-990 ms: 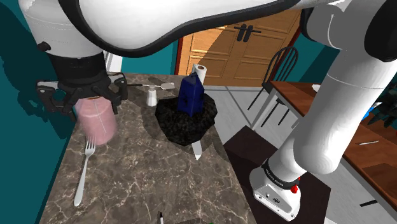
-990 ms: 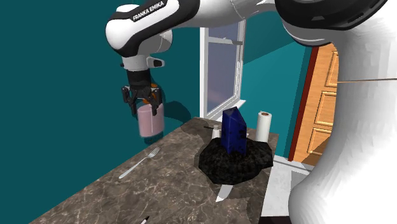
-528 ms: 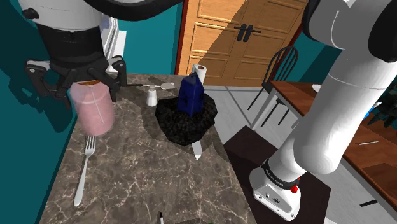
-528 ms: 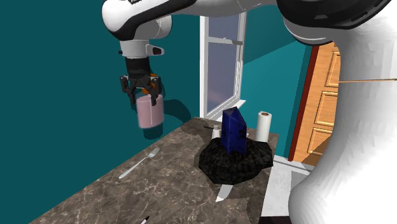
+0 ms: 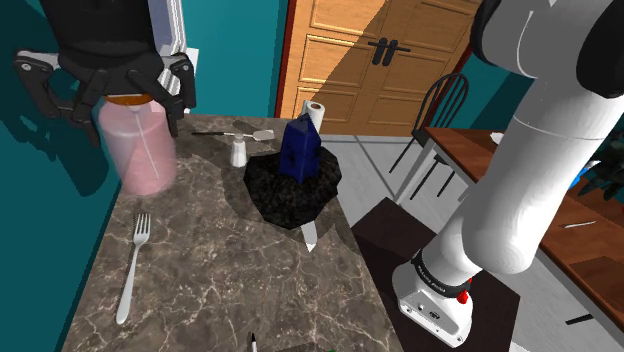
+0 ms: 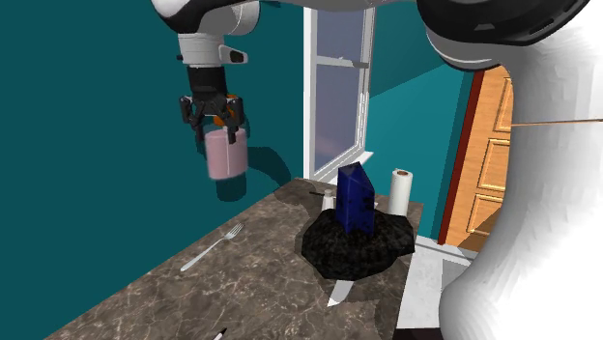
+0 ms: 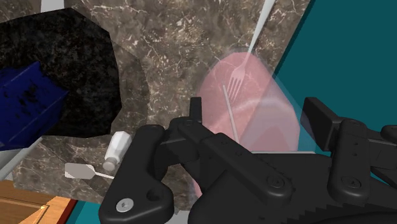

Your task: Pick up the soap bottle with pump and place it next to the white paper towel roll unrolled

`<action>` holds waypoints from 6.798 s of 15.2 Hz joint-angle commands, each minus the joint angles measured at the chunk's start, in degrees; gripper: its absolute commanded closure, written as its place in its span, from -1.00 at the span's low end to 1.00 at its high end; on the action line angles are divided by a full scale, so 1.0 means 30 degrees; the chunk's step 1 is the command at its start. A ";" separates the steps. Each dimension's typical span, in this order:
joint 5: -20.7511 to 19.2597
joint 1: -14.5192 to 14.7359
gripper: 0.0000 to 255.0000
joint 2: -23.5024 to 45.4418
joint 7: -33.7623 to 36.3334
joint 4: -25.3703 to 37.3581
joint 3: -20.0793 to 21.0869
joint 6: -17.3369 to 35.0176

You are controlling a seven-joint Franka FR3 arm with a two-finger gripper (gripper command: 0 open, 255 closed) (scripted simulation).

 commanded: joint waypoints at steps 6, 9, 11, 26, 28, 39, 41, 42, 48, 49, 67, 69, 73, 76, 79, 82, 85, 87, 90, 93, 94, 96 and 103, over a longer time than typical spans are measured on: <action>-0.0372 0.0534 1.00 0.0523 0.0043 0.2383 0.0038 -0.2000; 0.0303 -0.0823 1.00 -0.0260 -0.1484 0.1583 -0.0308 -0.1616; 0.0661 -0.1617 1.00 -0.0652 -0.2482 0.1203 -0.0584 -0.1423; 0.1135 -0.5600 1.00 -0.0292 -0.8901 0.1921 -0.2969 -0.1246; 0.0956 -0.5937 1.00 0.0168 -0.9609 0.2509 -0.3258 -0.1393; -0.0811 -0.6685 1.00 0.4594 -1.3193 0.8823 -0.4761 -0.3450; -0.1293 -0.6448 1.00 0.5899 -1.3867 1.0940 -0.5083 -0.4241; -0.1178 -0.6640 1.00 0.5674 -1.3842 1.0289 -0.5061 -0.3823; -0.0739 -0.7524 1.00 0.4739 -1.3725 0.7143 -0.4923 -0.1644; -0.0690 -0.7631 1.00 0.4632 -1.3710 0.6708 -0.4913 -0.1318; -0.0539 -0.8640 1.00 0.4041 -1.3379 0.1085 -0.4980 0.3649; -0.0589 -0.8681 1.00 0.4092 -1.3325 0.0638 -0.5011 0.4133; -0.0722 -0.8737 1.00 0.4250 -1.3204 -0.0177 -0.5084 0.5073; -0.0848 -0.8755 1.00 0.4413 -1.3102 -0.0723 -0.5152 0.5754; -0.0995 -0.8756 1.00 0.4612 -1.2991 -0.1218 -0.5231 0.6417; -0.1161 -0.8741 1.00 0.4845 -1.2871 -0.1663 -0.5322 0.7062; -0.1345 -0.8709 1.00 0.5110 -1.2742 -0.2061 -0.5425 0.7690; -0.1477 -0.8680 1.00 0.5304 -1.2652 -0.2301 -0.5501 0.8100; -0.1688 -0.8623 1.00 0.5618 -1.2512 -0.2623 -0.5625 0.8701; -0.1885 -0.8568 1.00 0.5915 -1.2382 -0.2867 -0.5738 0.9209; -0.1886 -0.8570 1.00 0.5916 -1.2381 -0.2867 -0.5736 0.9209; -0.1889 -0.8572 1.00 0.5918 -1.2379 -0.2865 -0.5732 0.9207; -0.1915 -0.8498 -1.00 0.5969 -1.2308 -0.2764 -0.5722 0.9156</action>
